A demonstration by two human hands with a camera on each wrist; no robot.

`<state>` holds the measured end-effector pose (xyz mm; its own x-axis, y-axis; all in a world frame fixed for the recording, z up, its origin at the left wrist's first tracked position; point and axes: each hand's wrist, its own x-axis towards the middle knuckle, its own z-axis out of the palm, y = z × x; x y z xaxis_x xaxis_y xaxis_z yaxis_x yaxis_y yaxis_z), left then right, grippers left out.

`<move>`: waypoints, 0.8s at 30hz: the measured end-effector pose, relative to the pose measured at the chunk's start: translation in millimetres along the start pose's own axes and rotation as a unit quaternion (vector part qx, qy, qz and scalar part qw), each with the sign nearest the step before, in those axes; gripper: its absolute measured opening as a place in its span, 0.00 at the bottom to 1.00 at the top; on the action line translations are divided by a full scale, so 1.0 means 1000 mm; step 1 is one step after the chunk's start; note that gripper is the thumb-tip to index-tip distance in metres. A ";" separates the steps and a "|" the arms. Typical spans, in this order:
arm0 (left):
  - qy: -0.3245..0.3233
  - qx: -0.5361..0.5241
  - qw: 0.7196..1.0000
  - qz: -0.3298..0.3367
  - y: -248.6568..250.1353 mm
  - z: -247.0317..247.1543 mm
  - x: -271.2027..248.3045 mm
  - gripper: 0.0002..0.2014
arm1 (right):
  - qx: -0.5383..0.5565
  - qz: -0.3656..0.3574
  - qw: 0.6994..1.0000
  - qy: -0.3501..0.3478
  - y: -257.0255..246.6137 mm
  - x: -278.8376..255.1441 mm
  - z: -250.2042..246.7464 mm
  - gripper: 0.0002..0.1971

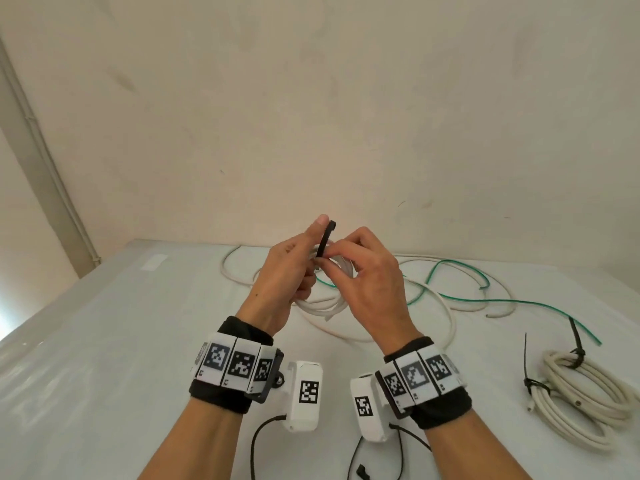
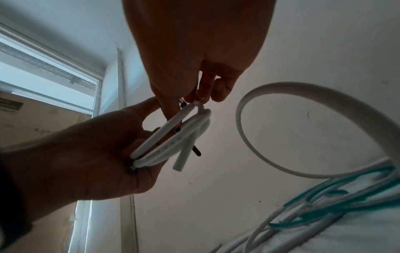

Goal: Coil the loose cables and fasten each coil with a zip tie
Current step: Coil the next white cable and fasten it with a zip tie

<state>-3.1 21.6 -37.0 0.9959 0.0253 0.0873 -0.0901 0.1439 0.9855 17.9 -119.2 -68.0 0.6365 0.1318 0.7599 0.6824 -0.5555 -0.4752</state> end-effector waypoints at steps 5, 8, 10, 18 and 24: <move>-0.038 0.023 0.998 0.053 -0.006 0.002 -0.001 0.17 | 0.055 0.046 0.997 0.014 0.003 0.003 0.000 0.05; -0.034 0.032 0.996 0.077 -0.013 0.000 0.003 0.14 | 0.068 0.088 0.994 -0.018 0.000 0.008 -0.006 0.06; -0.028 0.038 0.995 0.091 -0.016 0.000 0.003 0.12 | 0.095 0.135 0.985 -0.047 -0.002 0.011 -0.013 0.06; -0.025 -0.009 0.990 0.139 -0.012 0.005 0.001 0.13 | 0.060 0.318 0.938 -0.123 0.001 0.018 -0.034 0.29; -0.038 0.002 0.986 0.164 -0.010 0.006 -0.003 0.14 | 0.157 0.341 0.907 -0.193 -0.001 0.016 -0.038 0.36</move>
<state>-5.4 13.9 -46.1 0.9112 -0.0037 0.4120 -0.4077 0.1359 0.9029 13.6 -147.6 -38.7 0.9859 0.1566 0.0586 0.1127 -0.3634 -0.9248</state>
